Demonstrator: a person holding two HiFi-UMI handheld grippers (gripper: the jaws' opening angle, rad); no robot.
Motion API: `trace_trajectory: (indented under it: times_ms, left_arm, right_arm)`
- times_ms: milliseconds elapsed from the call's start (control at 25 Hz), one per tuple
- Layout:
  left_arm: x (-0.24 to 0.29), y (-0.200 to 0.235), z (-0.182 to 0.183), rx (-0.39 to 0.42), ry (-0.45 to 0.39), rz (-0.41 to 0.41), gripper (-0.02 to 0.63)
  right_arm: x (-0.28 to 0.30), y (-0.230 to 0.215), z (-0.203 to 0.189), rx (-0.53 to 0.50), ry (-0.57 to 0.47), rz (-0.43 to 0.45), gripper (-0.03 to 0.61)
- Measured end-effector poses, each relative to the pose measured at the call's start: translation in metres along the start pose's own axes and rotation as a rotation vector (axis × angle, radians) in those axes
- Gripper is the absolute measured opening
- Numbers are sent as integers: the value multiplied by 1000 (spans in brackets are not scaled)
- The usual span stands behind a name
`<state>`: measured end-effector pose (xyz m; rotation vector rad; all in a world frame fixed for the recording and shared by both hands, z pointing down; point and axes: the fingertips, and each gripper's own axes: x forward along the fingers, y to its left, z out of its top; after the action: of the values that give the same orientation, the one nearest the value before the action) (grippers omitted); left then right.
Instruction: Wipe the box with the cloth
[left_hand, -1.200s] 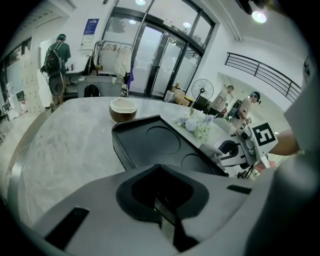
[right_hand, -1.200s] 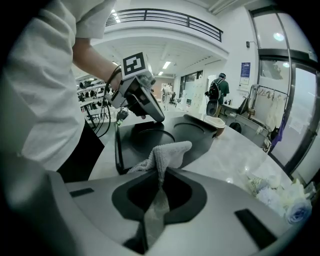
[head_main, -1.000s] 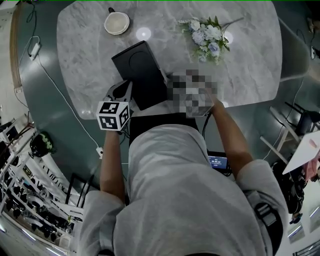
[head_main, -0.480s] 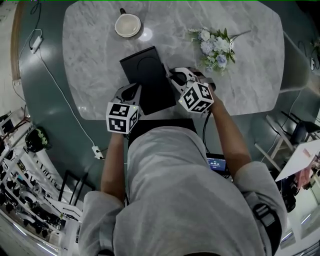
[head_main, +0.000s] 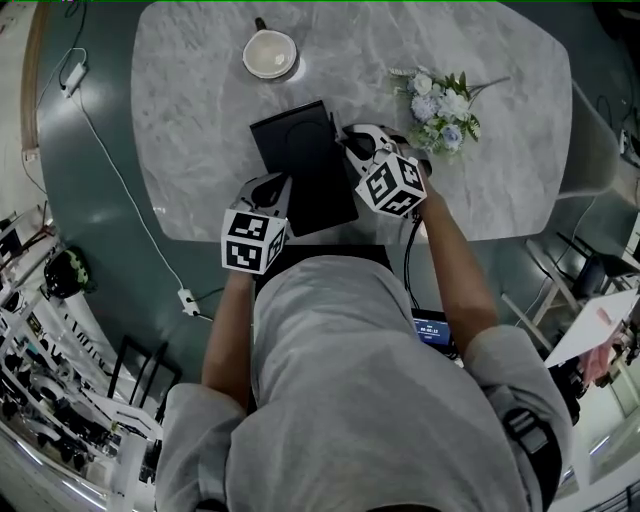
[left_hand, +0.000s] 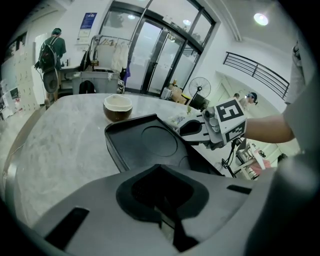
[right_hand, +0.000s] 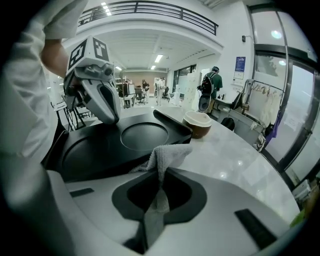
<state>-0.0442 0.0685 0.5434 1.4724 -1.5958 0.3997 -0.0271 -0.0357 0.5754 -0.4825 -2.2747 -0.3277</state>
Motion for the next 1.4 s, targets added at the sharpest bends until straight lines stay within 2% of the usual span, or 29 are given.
trace_trajectory:
  times_ms: [1120,1240,1400]
  left_arm:
    - [2,0,3,-63,-30,-65,23]
    - [-1,2,7,-80,-48,-68,23]
    - [-15,11,40,-111,-143,-84,23]
  right_arm:
    - [32,-58,32,-28,-9,-71,43]
    - [26,-58,35,8,-29,-95,43]
    - [2,-63,49,120,-127,-155,43]
